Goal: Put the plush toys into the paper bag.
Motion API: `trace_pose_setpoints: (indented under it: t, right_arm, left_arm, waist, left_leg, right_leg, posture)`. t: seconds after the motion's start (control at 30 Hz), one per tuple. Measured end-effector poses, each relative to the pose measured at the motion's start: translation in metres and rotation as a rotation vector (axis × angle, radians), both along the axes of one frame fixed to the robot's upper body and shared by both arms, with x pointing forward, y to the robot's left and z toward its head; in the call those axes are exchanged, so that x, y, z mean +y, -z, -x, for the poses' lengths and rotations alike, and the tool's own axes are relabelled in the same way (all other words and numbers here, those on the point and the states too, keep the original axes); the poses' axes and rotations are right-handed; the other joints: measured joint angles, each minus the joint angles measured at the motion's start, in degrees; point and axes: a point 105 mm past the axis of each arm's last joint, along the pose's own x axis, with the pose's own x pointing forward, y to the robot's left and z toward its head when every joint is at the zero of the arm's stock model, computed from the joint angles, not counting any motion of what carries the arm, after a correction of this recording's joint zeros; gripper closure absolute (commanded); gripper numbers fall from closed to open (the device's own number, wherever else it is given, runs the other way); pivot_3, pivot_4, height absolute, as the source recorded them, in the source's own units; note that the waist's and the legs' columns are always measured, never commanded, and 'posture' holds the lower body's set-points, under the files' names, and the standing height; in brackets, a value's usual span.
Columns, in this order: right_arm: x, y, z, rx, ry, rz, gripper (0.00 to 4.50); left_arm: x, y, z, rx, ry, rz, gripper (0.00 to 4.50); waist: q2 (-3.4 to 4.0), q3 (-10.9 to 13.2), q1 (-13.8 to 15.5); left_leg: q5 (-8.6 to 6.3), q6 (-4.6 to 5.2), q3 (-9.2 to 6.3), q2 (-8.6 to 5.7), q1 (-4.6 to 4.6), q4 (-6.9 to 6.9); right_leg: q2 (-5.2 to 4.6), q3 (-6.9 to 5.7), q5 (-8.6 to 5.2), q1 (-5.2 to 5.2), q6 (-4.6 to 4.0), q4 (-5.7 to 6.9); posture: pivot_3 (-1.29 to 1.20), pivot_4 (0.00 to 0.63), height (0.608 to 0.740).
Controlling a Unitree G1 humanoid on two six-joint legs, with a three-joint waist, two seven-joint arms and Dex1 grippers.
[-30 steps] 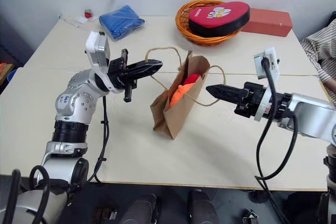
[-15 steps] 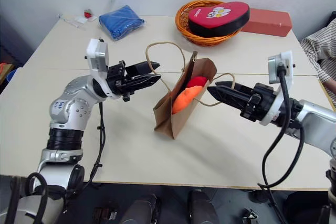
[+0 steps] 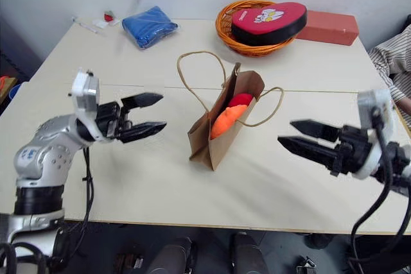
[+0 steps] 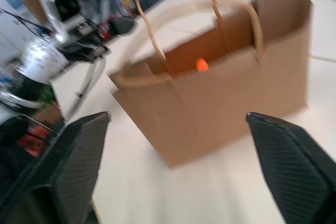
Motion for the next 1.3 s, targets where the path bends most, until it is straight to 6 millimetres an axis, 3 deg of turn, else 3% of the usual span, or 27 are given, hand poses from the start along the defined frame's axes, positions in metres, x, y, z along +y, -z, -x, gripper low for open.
trace_pose_setpoints:
  t: [0.07,0.2,0.3,0.43,0.57,0.8,1.0,1.23,1.3]
  right_arm:
    - [-0.003,0.018,0.0,-0.003,0.013,0.058,1.97]
    - [0.017,0.058,-0.005,-0.094,-0.049,0.246,3.38]
    - [0.036,0.06,-0.026,-0.245,0.006,0.209,4.48]
    - [0.063,0.076,-0.046,-0.294,0.031,0.229,4.48]
    - [0.081,0.08,-0.054,-0.314,0.032,0.224,4.48]
    - [0.109,0.072,-0.064,-0.343,0.015,0.207,4.48]
    - [0.123,0.075,-0.064,-0.317,-0.02,0.219,4.48]
    - [0.122,0.077,-0.065,-0.301,-0.015,0.238,4.48]
    - [0.123,0.077,-0.064,-0.302,-0.019,0.241,4.5]
  left_arm:
    - [0.0,0.007,0.006,0.015,-0.011,-0.015,0.0]
    - [-0.008,0.016,0.021,0.03,-0.011,-0.012,0.0]
    - [-0.023,0.023,0.027,0.048,-0.008,-0.004,0.0]
    - [-0.052,0.034,0.024,0.072,-0.062,0.035,0.0]
    - [-0.056,0.035,0.016,0.082,-0.151,0.059,0.0]
    - [-0.067,0.035,0.017,0.067,-0.158,0.068,0.0]
    - [-0.072,0.031,0.016,-0.021,-0.18,0.027,0.0]
    - [-0.076,0.029,0.01,-0.084,-0.233,0.022,0.0]
    - [-0.076,0.032,0.005,-0.069,-0.258,0.025,0.62]
  waist:
    - [0.0,0.0,0.0]
    - [0.03,0.0,-0.3]
    - [0.02,0.0,-0.5]
    - [0.04,0.0,0.0]
    - [0.05,0.0,-0.2]
    - [0.05,0.0,-0.4]
    - [0.06,0.0,-0.3]
    - [0.06,0.0,-0.3]
    - [0.05,0.0,-0.3]
  left_leg:
    - [0.0,0.01,0.01,-0.02,0.02,0.03]
    - [0.0,0.0,0.02,-0.02,0.34,-0.01]
    - [0.01,-0.04,0.01,0.0,0.45,-0.05]
    - [0.02,-0.05,-0.07,-0.03,0.37,-0.05]
    - [0.01,-0.06,-0.06,-0.04,0.37,-0.05]
    - [0.03,-0.08,-0.06,-0.03,0.4,-0.06]
    - [0.02,-0.08,-0.06,-0.06,0.39,-0.06]
    - [0.02,-0.07,-0.06,-0.07,0.39,-0.07]
    - [0.02,-0.07,-0.06,-0.07,0.39,-0.07]
  right_leg:
    - [-0.01,0.04,0.03,0.01,0.03,0.02]
    - [0.01,0.07,0.04,0.25,0.03,0.03]
    - [0.05,0.07,0.05,0.32,0.0,0.02]
    - [0.03,0.0,0.05,0.29,0.0,-0.04]
    - [0.03,0.01,0.05,0.29,0.0,-0.06]
    - [0.05,0.02,0.05,0.28,0.0,-0.04]
    - [0.03,0.01,0.05,0.28,0.0,-0.04]
    - [0.03,0.01,0.05,0.28,0.0,-0.04]
    - [0.03,0.01,0.05,0.28,0.0,-0.04]
  posture:
    - [0.0,0.15,0.74]
    - [0.0,0.15,0.74]
    - [0.0,0.15,0.74]
    - [0.0,0.15,0.74]
    - [0.0,0.15,0.74]
    - [0.0,0.15,0.74]
    - [0.0,0.15,0.74]
    - [0.0,0.15,0.74]
    - [0.0,0.15,0.74]
